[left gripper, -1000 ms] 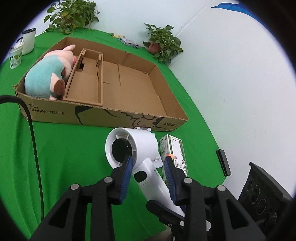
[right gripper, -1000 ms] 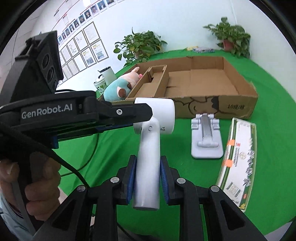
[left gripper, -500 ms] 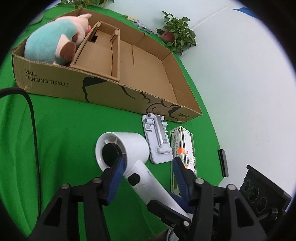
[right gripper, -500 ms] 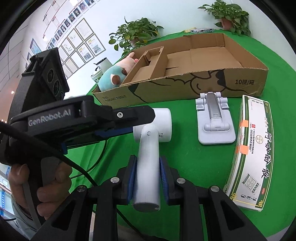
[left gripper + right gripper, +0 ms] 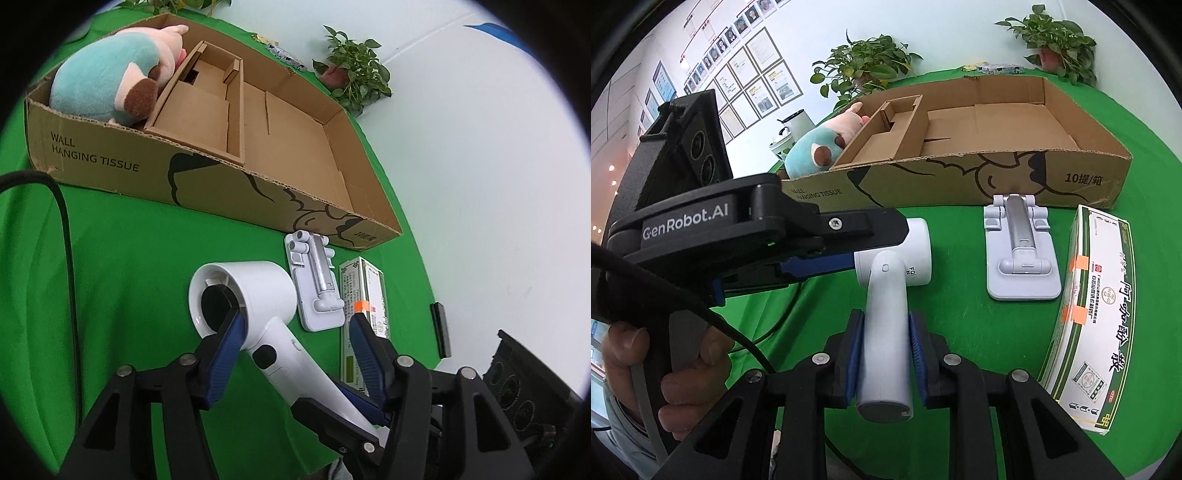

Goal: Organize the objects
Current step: 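Lift the hair dryer with both tools and carry it over the large box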

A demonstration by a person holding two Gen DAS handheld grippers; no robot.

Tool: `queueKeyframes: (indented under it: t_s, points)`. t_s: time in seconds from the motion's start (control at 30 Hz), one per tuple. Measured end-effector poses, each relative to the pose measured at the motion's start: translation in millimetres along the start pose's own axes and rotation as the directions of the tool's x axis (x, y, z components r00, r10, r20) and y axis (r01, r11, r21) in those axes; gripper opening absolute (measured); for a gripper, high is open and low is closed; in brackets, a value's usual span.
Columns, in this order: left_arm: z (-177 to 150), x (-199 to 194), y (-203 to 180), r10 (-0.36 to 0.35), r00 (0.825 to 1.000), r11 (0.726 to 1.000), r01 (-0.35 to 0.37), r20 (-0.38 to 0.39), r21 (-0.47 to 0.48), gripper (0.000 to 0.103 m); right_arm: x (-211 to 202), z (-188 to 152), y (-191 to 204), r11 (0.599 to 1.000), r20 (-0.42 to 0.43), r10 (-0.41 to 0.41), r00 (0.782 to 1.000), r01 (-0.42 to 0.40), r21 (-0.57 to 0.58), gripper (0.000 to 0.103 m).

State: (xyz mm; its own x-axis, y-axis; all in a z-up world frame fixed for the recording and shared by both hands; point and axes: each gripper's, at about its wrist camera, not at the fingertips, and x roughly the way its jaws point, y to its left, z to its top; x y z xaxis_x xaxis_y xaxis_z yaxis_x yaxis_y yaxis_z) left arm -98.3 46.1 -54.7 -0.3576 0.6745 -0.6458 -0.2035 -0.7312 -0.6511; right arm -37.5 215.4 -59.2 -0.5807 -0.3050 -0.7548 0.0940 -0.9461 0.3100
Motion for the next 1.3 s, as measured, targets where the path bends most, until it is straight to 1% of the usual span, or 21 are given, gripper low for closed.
queueKeyframes:
  t_s: [0.07,0.17,0.4,0.5,0.6,0.63,0.67,0.7,0.77,0.83,0.93,1.0,1.17,1.3]
  points:
    - [-0.8,-1.0,-2.9,0.019,1.0,1.0,-0.019,0.007,0.02,0.044,-1.2,-1.5,2.3,1.0,0.005,-0.014,1.0,0.014,-0.012,0.022]
    - [-1.4,-4.7,-6.7,0.027,0.999,0.999,-0.028,0.025,0.035,0.035,-5.1,-3.1,4.2,0.999,0.025,-0.035,0.999,0.035,-0.029,0.022]
    - [-2.0,-19.6,-21.2,0.028,0.997,0.996,-0.034,0.074,0.078,0.034,-24.4,-1.6,14.7,0.994,0.101,-0.069,0.992,0.077,-0.077,0.022]
    - [0.0,-19.4,-17.4,0.016,0.998,0.999,-0.019,0.067,0.041,0.034,-29.2,0.0,13.3,0.996,0.118,-0.054,0.992,0.062,-0.063,0.022]
    - [-1.6,-12.1,-7.4,0.018,0.999,1.0,-0.019,0.033,0.004,0.034,-29.3,1.9,6.8,0.999,0.109,-0.029,0.994,0.032,-0.029,0.021]
    - [-3.2,-9.7,-6.5,0.029,0.999,0.999,-0.03,0.03,0.015,0.03,-29.1,1.9,6.3,0.999,0.109,-0.028,0.994,0.032,-0.027,0.021]
    - [-4.7,-8.3,-6.1,0.059,0.998,0.998,-0.06,0.037,0.028,0.016,-28.5,1.2,6.6,0.999,0.108,-0.038,0.993,0.042,-0.03,0.021]
    - [-6.2,-8.8,-4.6,0.075,0.996,0.997,-0.076,0.041,0.03,0.01,-27.9,-0.3,7.3,0.998,0.106,-0.052,0.993,0.056,-0.038,0.021]
    - [-6.9,-9.7,0.3,0.066,0.997,0.998,-0.067,0.043,0.019,0.005,-26.2,-2.3,6.9,0.997,0.097,-0.059,0.993,0.064,-0.042,0.021]
    - [-7.0,-10.4,0.0,0.061,0.997,0.998,-0.062,0.049,0.023,0.005,-24.6,-3.8,6.1,0.997,0.091,-0.06,0.994,0.064,-0.041,0.021]
    - [-7.4,-12.0,-8.1,0.09,0.994,0.993,-0.095,0.069,0.07,0.005,-25.4,-5.3,8.6,0.996,0.103,-0.07,0.992,0.075,-0.049,0.021]
    - [-6.5,-16.2,-13.4,0.095,0.992,0.99,-0.103,0.087,0.092,0.005,-27.8,-4.8,10.7,0.995,0.119,-0.074,0.99,0.081,-0.055,0.021]
    - [-2.2,-31.8,-28.5,0.094,0.984,0.982,-0.116,0.149,0.147,0.005,-38.8,-0.2,18.0,0.993,0.174,-0.079,0.981,0.093,-0.073,0.021]
    - [9.3,-49.0,-43.2,0.081,0.975,0.973,-0.122,0.207,0.194,0.005,-52.4,12.8,24.8,0.991,0.236,-0.077,0.969,0.1,-0.088,0.021]
